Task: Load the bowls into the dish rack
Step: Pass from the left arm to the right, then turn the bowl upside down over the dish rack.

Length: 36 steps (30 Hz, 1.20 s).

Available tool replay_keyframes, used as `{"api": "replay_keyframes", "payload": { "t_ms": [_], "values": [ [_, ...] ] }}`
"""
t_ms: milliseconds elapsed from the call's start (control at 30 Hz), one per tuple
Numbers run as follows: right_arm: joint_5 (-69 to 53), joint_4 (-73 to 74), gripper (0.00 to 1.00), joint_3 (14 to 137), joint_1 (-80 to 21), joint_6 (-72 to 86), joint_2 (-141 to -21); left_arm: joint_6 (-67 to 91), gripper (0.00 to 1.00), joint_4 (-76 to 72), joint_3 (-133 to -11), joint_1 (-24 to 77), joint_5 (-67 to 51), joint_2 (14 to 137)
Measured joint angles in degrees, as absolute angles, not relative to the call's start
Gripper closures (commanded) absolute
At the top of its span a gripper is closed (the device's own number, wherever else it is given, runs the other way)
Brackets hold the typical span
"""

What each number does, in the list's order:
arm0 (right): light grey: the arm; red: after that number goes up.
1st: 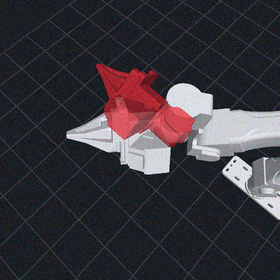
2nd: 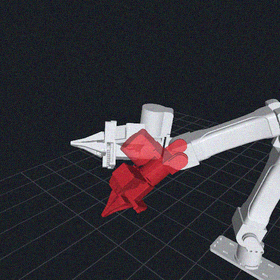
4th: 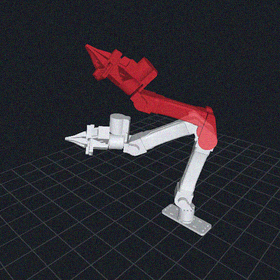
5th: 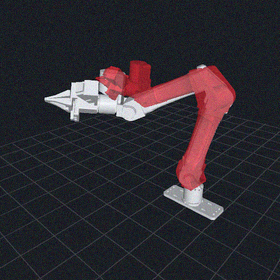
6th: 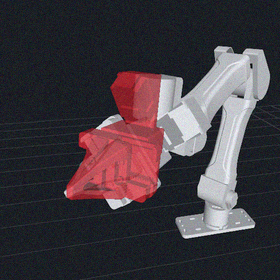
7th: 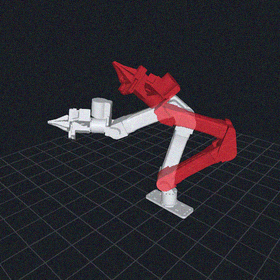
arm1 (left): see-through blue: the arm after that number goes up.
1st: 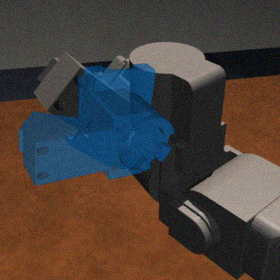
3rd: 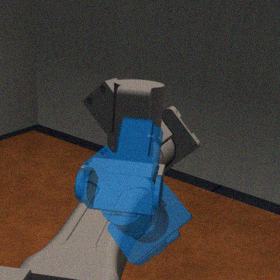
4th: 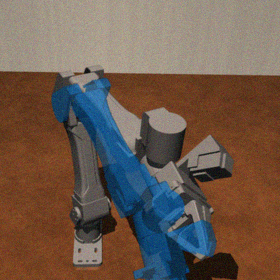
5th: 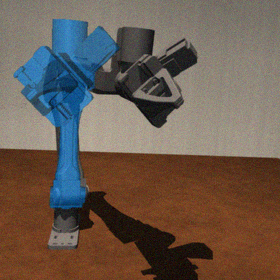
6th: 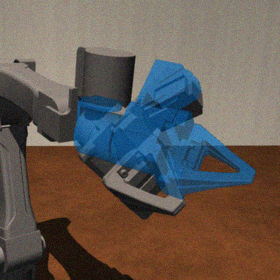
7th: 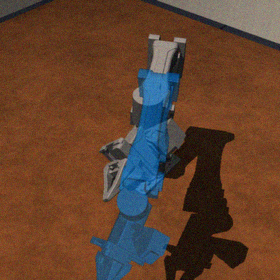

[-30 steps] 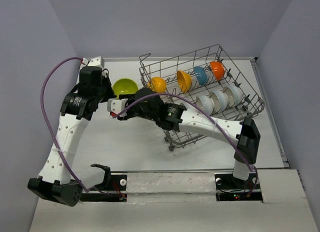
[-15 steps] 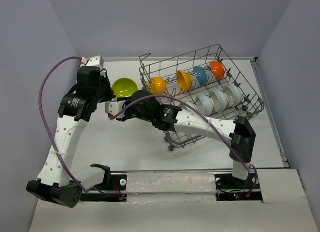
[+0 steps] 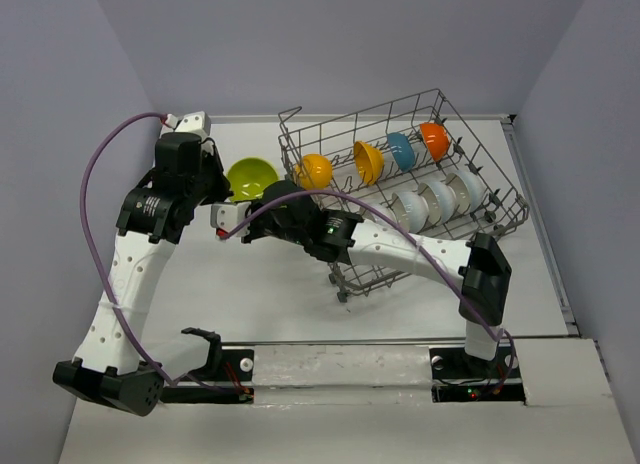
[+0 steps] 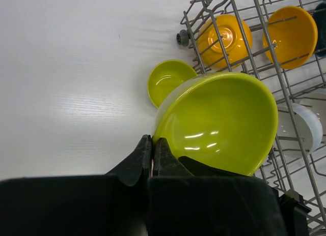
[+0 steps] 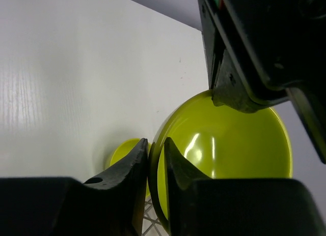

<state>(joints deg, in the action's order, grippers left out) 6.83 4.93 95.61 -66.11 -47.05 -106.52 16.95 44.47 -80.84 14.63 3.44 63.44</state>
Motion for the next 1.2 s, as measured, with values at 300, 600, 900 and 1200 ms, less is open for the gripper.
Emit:
{"api": "replay_keyframes", "payload": {
  "t_ms": [300, 600, 900, 1200],
  "values": [
    [7.1, 5.4, 0.99, 95.6, -66.1, -47.3, -106.5, 16.3, 1.00, 44.4, -81.3, 14.9, 2.6, 63.3],
    [7.4, 4.0, 0.99, 95.4, -66.1, -46.0, -106.4, 17.0, 0.45, 43.9, -83.0, 14.8, 2.4, 63.3],
    [10.2, -0.1, 0.99, 90.3, -66.1, -45.4, -102.4, 17.5, 0.30, 41.8, -86.3, 14.6, 4.1, 63.8],
    [19.3, -9.3, 0.99, 88.8, -61.3, -45.8, -99.4, 17.9, 0.30, 41.2, -91.6, 14.5, 6.7, 65.6]
  ]
}}
